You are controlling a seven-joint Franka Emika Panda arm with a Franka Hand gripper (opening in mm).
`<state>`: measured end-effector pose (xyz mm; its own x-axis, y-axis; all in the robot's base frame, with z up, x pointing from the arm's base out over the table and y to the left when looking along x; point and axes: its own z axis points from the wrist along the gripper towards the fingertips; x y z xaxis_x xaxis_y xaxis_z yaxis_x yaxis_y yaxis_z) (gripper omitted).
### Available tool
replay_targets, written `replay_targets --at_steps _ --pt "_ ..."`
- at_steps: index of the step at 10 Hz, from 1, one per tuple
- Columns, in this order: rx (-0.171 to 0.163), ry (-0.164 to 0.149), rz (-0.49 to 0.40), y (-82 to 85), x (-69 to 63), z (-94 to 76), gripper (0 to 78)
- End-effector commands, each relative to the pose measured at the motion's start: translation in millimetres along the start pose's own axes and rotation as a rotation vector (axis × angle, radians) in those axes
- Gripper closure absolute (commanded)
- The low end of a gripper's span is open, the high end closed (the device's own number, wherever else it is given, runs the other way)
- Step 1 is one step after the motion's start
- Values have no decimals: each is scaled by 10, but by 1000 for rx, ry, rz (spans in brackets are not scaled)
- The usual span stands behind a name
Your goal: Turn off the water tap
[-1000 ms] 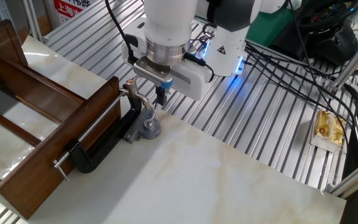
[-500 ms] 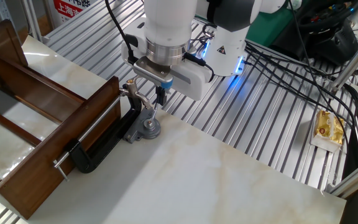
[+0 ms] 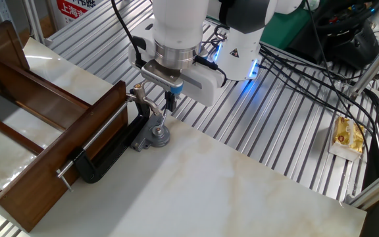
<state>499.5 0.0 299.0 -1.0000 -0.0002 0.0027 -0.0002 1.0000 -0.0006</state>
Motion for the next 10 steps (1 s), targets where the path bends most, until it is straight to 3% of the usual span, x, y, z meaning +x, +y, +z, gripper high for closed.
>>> replay_targets --at_steps 1,3,5,6,7,10 --pt "57 30 -57 0 0 0 776" --pt "88 31 -69 0 0 0 776" --pt "81 32 -64 0 0 0 776" --pt "54 34 -50 0 0 0 776" --pt "47 36 -52 0 0 0 776" --pt "47 44 -59 2 1 6 776"
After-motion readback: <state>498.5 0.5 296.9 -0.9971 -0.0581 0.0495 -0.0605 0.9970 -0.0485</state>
